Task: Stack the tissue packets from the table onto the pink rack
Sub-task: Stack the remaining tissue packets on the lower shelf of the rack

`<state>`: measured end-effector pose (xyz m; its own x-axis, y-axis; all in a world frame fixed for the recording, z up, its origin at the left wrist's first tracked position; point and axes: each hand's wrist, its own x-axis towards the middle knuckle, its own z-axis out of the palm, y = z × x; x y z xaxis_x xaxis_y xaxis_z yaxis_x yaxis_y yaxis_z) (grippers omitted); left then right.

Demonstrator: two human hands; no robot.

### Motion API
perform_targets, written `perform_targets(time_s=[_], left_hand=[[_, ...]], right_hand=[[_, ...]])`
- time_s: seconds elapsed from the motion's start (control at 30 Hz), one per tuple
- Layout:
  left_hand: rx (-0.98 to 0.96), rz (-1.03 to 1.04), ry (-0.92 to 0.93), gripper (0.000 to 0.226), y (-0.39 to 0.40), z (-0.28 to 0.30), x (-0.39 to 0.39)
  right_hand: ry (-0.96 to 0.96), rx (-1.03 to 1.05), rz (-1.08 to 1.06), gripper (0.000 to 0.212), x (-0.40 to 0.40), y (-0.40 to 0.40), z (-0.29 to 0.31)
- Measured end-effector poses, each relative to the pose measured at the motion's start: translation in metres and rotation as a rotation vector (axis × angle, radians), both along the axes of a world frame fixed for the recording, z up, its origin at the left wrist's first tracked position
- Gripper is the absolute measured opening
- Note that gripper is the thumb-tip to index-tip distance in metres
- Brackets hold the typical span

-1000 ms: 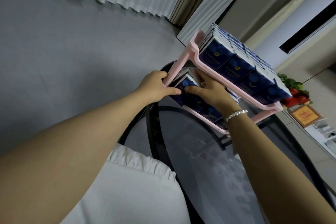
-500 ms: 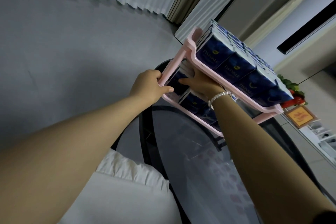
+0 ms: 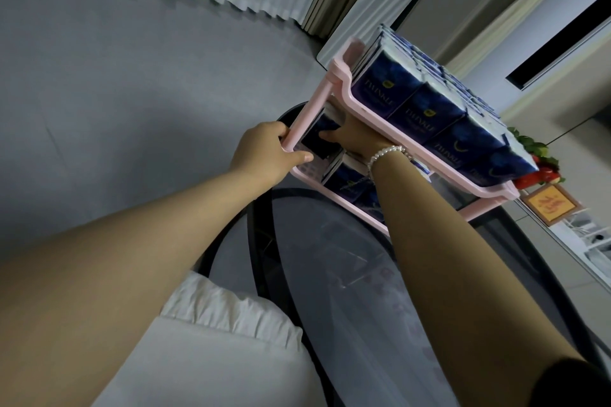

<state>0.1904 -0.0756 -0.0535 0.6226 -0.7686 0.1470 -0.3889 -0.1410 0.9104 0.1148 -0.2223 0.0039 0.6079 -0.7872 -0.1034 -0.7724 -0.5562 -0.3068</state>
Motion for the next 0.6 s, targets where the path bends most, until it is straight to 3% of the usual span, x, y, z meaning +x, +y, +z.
perform_targets(time_s=[0.17, 0.27, 0.43, 0.6], left_hand=[[-0.004, 0.003, 0.017, 0.035, 0.000, 0.000, 0.000], [-0.005, -0.003, 0.017, 0.035, 0.001, 0.001, -0.002], [0.009, 0.001, 0.023, 0.035, 0.001, 0.003, -0.003], [0.025, -0.002, 0.017, 0.039, 0.003, 0.006, -0.005]], right_hand=[[0.132, -0.103, 0.086, 0.064, 0.001, 0.004, 0.003], [0.097, -0.180, 0.167, 0.053, -0.002, 0.009, 0.006], [-0.026, -0.031, 0.110, 0.055, -0.008, 0.014, 0.007], [-0.025, -0.063, 0.049, 0.066, -0.013, 0.020, 0.008]])
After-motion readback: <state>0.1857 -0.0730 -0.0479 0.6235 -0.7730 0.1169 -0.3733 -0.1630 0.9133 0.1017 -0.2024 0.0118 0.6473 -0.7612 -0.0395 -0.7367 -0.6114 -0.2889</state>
